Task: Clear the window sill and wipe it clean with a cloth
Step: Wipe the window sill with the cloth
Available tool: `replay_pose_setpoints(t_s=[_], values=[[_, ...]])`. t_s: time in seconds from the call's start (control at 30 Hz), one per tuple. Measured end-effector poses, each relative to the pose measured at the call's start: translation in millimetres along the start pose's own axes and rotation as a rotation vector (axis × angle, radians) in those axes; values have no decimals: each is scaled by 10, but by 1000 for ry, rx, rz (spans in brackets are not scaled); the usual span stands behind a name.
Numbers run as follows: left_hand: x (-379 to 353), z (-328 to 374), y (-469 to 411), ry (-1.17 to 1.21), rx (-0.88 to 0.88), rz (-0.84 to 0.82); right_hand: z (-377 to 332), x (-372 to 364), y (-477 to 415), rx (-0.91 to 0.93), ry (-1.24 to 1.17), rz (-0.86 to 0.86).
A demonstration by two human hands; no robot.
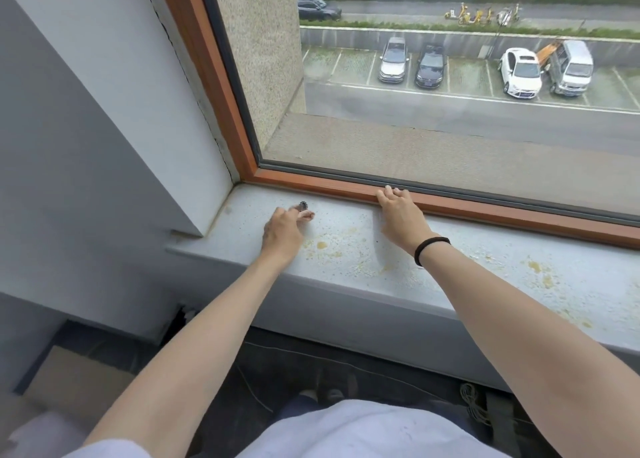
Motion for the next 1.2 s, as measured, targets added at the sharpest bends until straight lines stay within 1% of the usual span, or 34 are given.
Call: replay_pose_setpoints(t_s=[0.07,0.13,0.17,0.23,0.3,0.33,0.43,0.47,0.5,0.6,0.63,0.67,0.77,0.8,0.83,0.93,0.97,1.0,1.03,1.1,1.13,1.17,1.2], values=[[-87,191,114,5,-150,-58,11,-11,3,-5,-23,-6],[-52,94,110,-63,-229,-78,23,-2,0,-10,-50,-13],[-3,-15,60,-99,-214,-78,26,5,0,-12,-59,-14],[96,-216,-91,-81,-108,-37,18,22,16,-7,-66,-9],[108,-223,-121,-67,-73,-23,12,36,28,-3,-63,1],[60,-182,-66,-81,-112,-44,9,36,31,-4,-69,2],[-60,-88,227,-117,-326,-126,21,22,17,-10,-80,-2],[-19,-117,235,-124,-347,-119,27,24,12,-12,-84,1],[46,-166,157,-123,-308,-97,30,29,10,-13,-82,6],[204,-252,-151,-57,-57,5,14,51,27,-8,-50,23],[191,-211,-165,-64,-28,11,9,57,37,-10,-39,24],[158,-163,-123,-64,-41,-4,-3,55,46,-6,-24,21],[39,-126,165,-93,-263,-95,-17,68,68,2,5,16],[58,-202,197,-116,-291,-112,-21,78,73,3,5,20],[116,-316,130,-144,-253,-93,-26,81,70,4,-3,22],[331,-540,-160,-113,48,-6,-45,91,81,3,-25,11],[326,-483,-198,-113,64,-6,-46,95,88,2,-26,5],[289,-379,-172,-102,46,-17,-47,99,89,9,-23,-1],[229,-257,-107,-102,-13,-33,-45,99,95,13,-20,-4],[88,-55,164,-135,-203,-41,-28,103,97,16,-21,3],[51,-42,305,-138,-264,-36,-27,106,93,15,-34,11],[38,-102,339,-149,-279,-25,-28,104,93,15,-43,14],[77,-184,290,-152,-240,2,-34,108,94,15,-47,18]])
Point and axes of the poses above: each hand's wrist, its own y-axis away from the middle knuckle, its own x-axis out of the back of the hand, z = x × y, the point moved 6 cm from there along -y, towards the middle knuckle, and after that the axes turned 1 degree about -x, right-handed, at the moved point
